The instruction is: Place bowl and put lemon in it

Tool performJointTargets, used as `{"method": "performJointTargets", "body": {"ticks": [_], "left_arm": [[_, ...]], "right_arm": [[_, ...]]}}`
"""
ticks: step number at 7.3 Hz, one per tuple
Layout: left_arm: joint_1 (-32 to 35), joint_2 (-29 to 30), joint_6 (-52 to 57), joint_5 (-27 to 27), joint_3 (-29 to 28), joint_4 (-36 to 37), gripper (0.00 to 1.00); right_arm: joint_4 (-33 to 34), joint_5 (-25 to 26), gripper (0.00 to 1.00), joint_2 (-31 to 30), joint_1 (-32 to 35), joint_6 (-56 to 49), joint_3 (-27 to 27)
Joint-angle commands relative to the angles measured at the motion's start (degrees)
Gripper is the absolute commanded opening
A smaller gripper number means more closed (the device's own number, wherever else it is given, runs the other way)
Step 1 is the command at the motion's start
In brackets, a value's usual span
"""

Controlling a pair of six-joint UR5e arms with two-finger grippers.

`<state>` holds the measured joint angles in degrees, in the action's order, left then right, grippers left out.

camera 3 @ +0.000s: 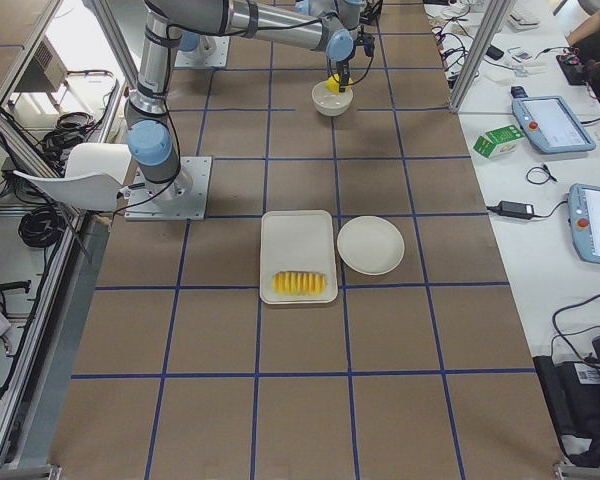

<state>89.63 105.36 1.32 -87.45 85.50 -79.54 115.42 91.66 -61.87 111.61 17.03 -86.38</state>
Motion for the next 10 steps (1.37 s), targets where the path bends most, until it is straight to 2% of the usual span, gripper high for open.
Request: {"method": "performJointTargets", "body": {"ticks": [1,8,9,10], "left_arm": [[0.0,-3.0,-0.3,-0.7,0.1,-2.1,1.00],[-0.2,-7.2,-0.3,-1.0,2.1,-3.6,1.00],[-0.5,-8.0,0.3,-1.1,3.5,-4.6,1.00],[-0.3,-9.8,0.2,-0.9,5.9,-4.2,1.00]], "right_arm": [[5.7,0.5,0.00,1.8,0.8,-1.0,-3.9],[8.5,0.4,0.00,3.9,0.9,-1.2,-4.7],[8.5,0.1,0.77,4.0,0.9,-1.1,-4.8],[8.5,0.0,1.00,4.2,0.9,-0.9,-4.8]]}}
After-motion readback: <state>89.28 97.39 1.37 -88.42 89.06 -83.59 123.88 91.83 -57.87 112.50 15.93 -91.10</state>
